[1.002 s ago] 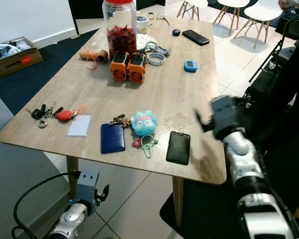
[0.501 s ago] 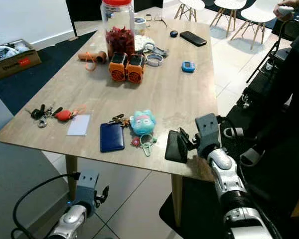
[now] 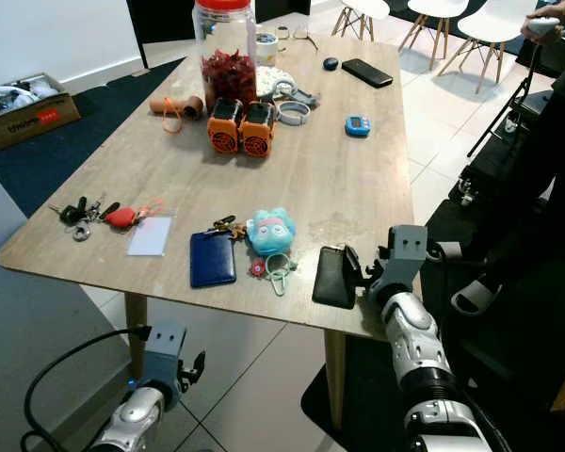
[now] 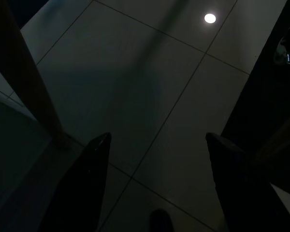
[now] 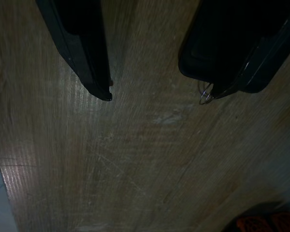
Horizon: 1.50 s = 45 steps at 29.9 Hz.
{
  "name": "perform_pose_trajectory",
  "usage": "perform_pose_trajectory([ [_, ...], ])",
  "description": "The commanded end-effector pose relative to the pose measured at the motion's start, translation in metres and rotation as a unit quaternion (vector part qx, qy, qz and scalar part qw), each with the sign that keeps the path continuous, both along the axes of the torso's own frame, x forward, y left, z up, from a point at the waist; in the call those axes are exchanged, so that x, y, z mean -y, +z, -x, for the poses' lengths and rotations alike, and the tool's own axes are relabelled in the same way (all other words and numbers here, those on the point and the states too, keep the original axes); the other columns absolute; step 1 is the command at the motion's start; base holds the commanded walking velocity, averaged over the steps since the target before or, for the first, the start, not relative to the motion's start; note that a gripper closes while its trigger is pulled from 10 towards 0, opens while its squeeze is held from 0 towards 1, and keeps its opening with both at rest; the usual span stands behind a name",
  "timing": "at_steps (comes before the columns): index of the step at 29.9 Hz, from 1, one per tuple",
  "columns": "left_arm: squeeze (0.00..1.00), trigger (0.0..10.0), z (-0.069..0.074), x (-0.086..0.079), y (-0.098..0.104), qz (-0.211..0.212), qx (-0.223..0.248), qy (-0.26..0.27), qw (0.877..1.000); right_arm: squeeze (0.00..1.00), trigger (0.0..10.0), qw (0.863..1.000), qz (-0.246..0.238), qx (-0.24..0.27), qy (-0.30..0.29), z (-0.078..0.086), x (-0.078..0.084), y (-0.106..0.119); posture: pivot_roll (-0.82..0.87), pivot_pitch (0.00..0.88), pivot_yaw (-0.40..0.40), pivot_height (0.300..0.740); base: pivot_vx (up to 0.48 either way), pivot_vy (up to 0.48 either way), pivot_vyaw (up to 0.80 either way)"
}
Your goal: Hang keys on a hook
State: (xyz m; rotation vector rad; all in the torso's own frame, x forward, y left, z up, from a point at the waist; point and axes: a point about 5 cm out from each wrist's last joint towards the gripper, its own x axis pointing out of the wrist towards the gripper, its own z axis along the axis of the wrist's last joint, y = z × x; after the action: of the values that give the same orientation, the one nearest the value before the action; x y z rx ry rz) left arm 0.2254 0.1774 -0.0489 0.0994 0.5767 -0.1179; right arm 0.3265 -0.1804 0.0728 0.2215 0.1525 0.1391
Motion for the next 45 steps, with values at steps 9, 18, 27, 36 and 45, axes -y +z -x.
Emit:
perform_pose_trajectory([
  [9, 0.00, 10.0, 0.004, -0.004, -0.002, -0.002, -0.009, 0.004, 1.000, 0.00, 10.0, 1.000, 0.022, -0.006, 0.000, -0.008, 0.000, 0.010, 0.08, 0.058, -0.053, 0.740, 0.000, 0.000, 0.00],
  [18, 0.00, 10.0, 0.006, -0.006, -0.003, 0.000, -0.009, 0.010, 1.000, 0.00, 10.0, 1.000, 0.026, -0.012, 0.002, -0.008, 0.000, 0.010, 0.07, 0.064, -0.063, 0.740, 0.000, 0.000, 0.00],
  [27, 0.00, 10.0, 0.003, -0.005, -0.002, 0.000, -0.008, 0.008, 1.000, 0.00, 10.0, 0.999, 0.028, -0.018, 0.009, -0.007, -0.004, 0.008, 0.08, 0.068, -0.057, 0.740, 0.000, 0.000, 0.00],
  [36, 0.00, 10.0, 0.005, -0.006, -0.003, -0.001, -0.009, 0.009, 1.000, 0.00, 1.8, 0.999, 0.029, -0.023, 0.018, -0.006, -0.008, 0.007, 0.08, 0.069, -0.053, 0.740, 0.000, 0.000, 0.00],
  [45, 0.00, 10.0, 0.007, -0.006, -0.004, -0.001, -0.011, 0.010, 1.000, 0.00, 10.0, 0.999, 0.037, -0.032, 0.016, -0.006, -0.011, 0.004, 0.08, 0.074, -0.055, 0.740, 0.000, 0.000, 0.00],
])
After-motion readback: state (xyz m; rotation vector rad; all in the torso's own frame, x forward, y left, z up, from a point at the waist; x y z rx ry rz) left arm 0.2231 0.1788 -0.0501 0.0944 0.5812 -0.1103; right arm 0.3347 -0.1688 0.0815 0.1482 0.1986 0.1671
